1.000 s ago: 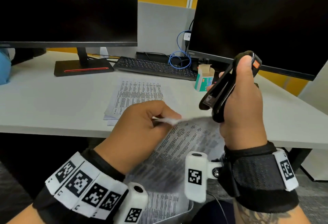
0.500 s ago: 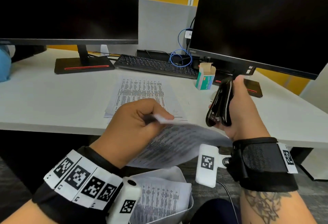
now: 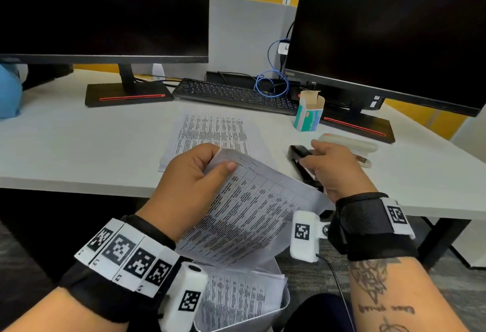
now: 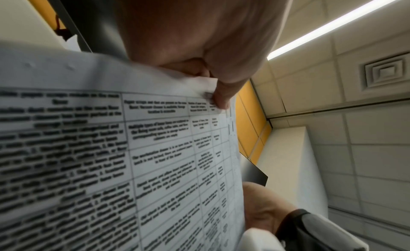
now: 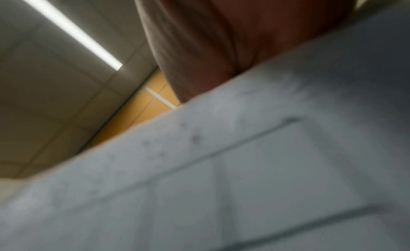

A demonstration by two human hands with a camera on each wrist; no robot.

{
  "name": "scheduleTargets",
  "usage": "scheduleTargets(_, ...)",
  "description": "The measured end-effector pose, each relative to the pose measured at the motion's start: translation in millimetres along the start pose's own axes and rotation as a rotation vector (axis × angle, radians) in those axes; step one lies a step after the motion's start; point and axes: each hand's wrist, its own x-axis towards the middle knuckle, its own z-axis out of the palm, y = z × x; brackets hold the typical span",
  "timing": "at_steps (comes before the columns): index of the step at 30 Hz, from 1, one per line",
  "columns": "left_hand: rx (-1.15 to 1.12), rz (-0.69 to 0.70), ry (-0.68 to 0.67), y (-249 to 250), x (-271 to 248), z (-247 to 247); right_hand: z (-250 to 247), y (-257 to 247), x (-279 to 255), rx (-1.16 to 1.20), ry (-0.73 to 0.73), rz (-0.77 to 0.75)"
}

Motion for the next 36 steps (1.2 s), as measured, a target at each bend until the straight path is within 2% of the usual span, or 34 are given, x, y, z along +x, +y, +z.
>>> scheduleTargets(3,-0.014,0.027,0.045,3.0,-0.7,-4.3,-2.5,-9.0,-6.0,-0.174,0.085,-0.15)
scheduleTargets(5,-0.048,0.042,0.089,8.0,-0.3,-8.9,-9.3,-19.1,-20.5,-0.188,0.148,-0.308)
scheduleTargets(6,-0.075,0.044,0.105,11.9,0.0,-11.1,-13.7,-26.2,-30.7,-0.156,0.114,-0.38)
scheduleTargets(8,-0.135,0.046,0.124,20.4,1.0,-15.2,-22.1,-41.4,-50.4,-0.201,-0.067,-0.444)
scheduleTargets(11,-0.175,0.063,0.111,26.0,2.0,-18.1,-29.8,-52.7,-62.3,-0.493,-0.301,-0.374)
scheduleTargets(13,-0.125,0.072,0.066,22.5,2.1,-18.5,-27.2,-52.7,-63.8,-0.594,-0.347,-0.347)
scheduleTargets(15,-0.058,0.037,-0.041,15.4,1.2,-19.3,-20.9,-44.9,-61.9,-0.662,-0.385,-0.32)
scheduleTargets(20,0.526,0.026,-0.356,-7.9,-3.0,-26.8,-1.2,-18.1,-61.2,-0.813,-0.481,-0.283)
scheduleTargets(26,0.888,0.09,-0.571,-17.6,-7.1,-14.6,17.6,4.1,-61.2,-0.938,-0.571,-0.265)
scheduleTargets(30,0.962,0.108,-0.603,-31.3,-10.3,-3.8,23.7,13.4,-60.6,-0.986,-0.571,-0.289)
scheduleTargets(36,1.025,0.141,-0.482,-37.4,-8.5,-6.9,33.5,14.8,-59.4,-0.981,-0.591,-0.299)
